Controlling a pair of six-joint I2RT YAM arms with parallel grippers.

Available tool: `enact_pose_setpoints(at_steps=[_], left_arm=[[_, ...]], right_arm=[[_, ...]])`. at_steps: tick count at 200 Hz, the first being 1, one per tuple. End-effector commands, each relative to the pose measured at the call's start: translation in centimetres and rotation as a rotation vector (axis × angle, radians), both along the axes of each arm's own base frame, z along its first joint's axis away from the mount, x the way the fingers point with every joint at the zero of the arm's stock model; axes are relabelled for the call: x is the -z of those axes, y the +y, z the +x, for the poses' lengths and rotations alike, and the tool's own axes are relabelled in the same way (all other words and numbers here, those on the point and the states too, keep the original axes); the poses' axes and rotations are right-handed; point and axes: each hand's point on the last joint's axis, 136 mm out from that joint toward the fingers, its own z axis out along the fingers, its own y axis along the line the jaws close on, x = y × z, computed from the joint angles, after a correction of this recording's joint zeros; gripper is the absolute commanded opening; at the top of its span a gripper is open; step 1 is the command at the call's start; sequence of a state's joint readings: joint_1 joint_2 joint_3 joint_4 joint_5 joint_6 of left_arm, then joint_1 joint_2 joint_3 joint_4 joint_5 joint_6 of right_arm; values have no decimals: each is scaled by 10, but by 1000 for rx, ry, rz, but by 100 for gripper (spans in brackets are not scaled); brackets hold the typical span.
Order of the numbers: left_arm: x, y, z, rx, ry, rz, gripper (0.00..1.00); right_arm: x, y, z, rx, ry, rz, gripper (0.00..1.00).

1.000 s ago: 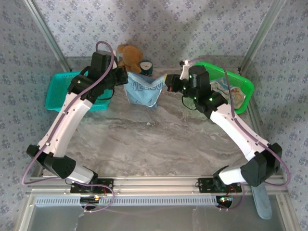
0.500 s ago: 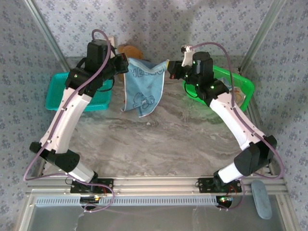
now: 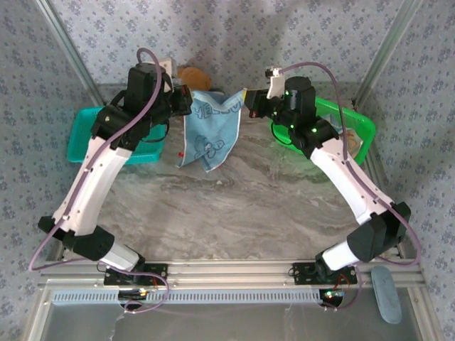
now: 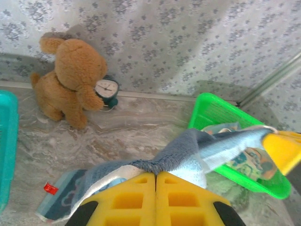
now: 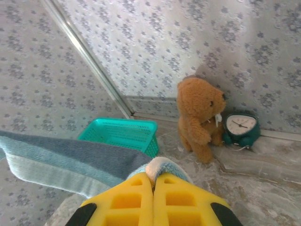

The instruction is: Fold and stack the towels

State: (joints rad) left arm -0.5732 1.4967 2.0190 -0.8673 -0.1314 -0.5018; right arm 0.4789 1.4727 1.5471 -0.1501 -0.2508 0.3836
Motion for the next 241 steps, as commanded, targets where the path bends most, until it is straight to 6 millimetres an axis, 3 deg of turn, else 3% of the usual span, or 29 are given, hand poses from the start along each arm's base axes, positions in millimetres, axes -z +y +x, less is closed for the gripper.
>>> enact_pose_setpoints(at_steps=[1,26,68,96,122,150,176,213,218,241], left_arm=[[-37,14,-29,-3,-84,-43,0],[-48,7,-50,48,-97,-53,0],[-70,1,-95,120,-161,-80,0],[-72,-4,-118,165,-154,-96,0],[-68,0,-125,154,-133,-94,0],[-51,6,-116,85,-90,-39,0],[-17,2,-85,34,8,22,0],[20,3,-22,-4,87,-6,0],[35,4,-12,-6,118,-5,0],[65,9,32,-18,180,-33,0]], right_arm=[[-47,-1,-35,-35,-126,16,0],[-60,1,-58,-53,-167,4,0],[-81,0,-114,-79,-251,-16,0],[-83,-7,-148,-84,-266,-25,0],[-71,-17,-159,-52,-217,-29,0],[-43,-24,-150,-3,-108,-76,0],[-22,-21,-123,12,-51,-87,0],[15,-17,-50,32,77,-59,0],[17,-17,-40,33,85,-55,0],[43,-12,7,26,154,-55,0]])
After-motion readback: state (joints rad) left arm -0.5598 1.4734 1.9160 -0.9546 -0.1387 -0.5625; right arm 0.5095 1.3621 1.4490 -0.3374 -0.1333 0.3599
